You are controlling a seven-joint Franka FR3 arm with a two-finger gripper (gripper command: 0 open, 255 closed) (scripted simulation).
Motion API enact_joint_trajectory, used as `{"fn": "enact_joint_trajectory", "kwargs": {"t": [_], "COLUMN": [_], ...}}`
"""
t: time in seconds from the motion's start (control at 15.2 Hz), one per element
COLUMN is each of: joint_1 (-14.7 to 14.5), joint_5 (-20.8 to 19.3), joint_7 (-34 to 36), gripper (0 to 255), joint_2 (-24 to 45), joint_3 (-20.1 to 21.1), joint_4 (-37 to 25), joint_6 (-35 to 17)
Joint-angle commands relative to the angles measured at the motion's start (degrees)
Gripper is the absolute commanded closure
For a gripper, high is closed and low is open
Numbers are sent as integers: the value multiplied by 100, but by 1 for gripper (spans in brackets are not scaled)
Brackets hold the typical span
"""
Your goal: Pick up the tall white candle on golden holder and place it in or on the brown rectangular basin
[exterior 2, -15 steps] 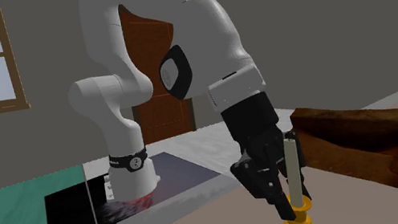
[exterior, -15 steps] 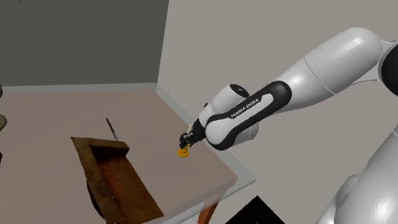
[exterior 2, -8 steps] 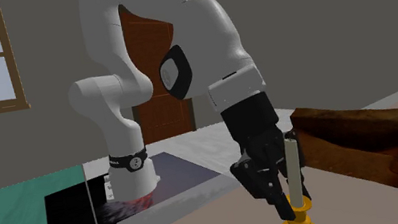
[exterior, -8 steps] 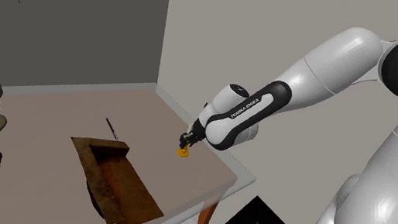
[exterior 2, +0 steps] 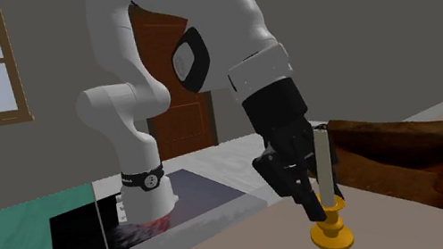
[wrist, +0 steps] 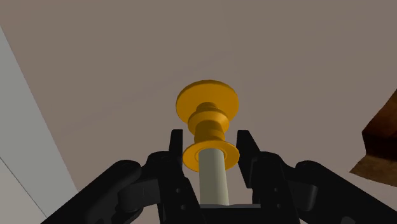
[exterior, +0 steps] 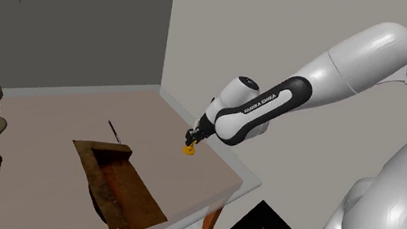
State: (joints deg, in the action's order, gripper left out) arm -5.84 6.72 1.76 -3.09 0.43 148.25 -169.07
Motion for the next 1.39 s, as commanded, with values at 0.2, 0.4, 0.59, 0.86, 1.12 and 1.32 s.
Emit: {"fn": "enact_joint_trajectory", "kwargs": {"t": [0.2,0.4,0.59,0.86,1.12,1.32], "joint_1": [40,60,76,94,109,117], "joint_5": [-141,-192,-231,-271,-302,-320], "joint_7": [125,170,206,244,274,293], "gripper": [255,255,255,255,255,255], "joint_2": [-337,-532,-714,-935,-1131,-1262], "joint_3": [13,20,27,34,39,42], "joint_4": [-101,-170,-252,-380,-529,-654], "joint_6": [440,704,968,1316,1661,1917]}}
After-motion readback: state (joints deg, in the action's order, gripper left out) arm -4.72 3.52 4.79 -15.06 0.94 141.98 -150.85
